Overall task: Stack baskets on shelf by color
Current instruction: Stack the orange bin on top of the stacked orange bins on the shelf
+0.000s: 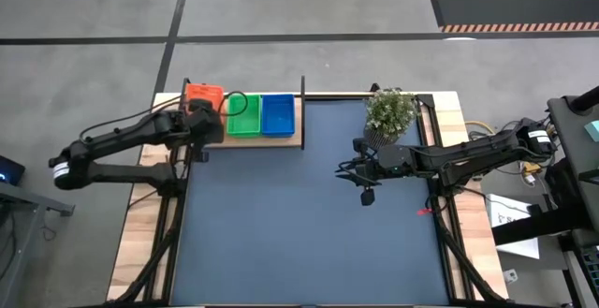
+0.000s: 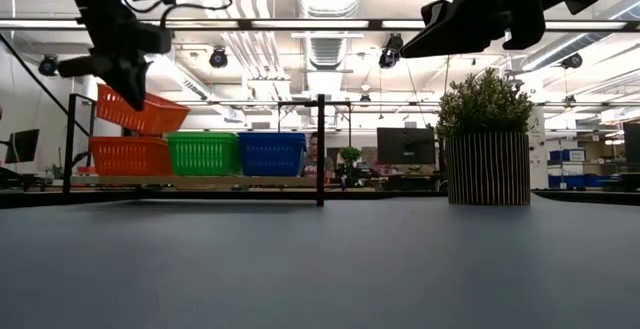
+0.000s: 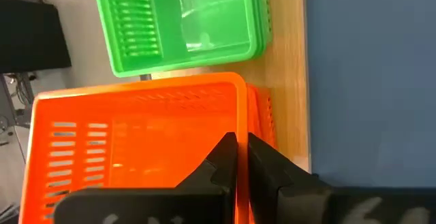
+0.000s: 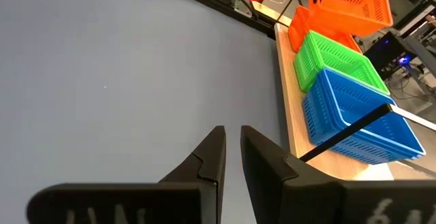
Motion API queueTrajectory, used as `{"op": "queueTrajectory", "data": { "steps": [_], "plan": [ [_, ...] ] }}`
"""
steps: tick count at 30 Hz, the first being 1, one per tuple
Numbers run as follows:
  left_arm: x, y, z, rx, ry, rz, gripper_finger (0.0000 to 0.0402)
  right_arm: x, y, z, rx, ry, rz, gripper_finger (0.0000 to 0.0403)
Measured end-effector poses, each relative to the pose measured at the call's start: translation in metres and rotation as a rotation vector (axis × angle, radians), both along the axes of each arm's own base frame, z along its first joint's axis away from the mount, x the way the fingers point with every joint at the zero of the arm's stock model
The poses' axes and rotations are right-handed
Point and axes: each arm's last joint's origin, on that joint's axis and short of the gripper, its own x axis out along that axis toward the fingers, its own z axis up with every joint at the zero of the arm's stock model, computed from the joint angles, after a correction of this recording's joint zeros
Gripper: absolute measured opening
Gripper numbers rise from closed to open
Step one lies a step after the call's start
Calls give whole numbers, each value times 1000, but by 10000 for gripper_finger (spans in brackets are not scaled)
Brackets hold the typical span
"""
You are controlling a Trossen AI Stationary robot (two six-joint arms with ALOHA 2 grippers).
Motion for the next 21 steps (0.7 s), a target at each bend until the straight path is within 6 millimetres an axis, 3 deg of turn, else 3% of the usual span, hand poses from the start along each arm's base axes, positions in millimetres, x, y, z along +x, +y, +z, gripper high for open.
{"op": "queueTrajectory", "data": {
  "steps": [9, 21],
  "plan": [
    [7, 15, -10, -65, 62, 0, 0, 0, 0, 0, 3, 3, -1, 38],
    [7, 16, -11, -105, 45, -14, 0, 0, 0, -1, 3, 5, -1, 38]
  ]
}}
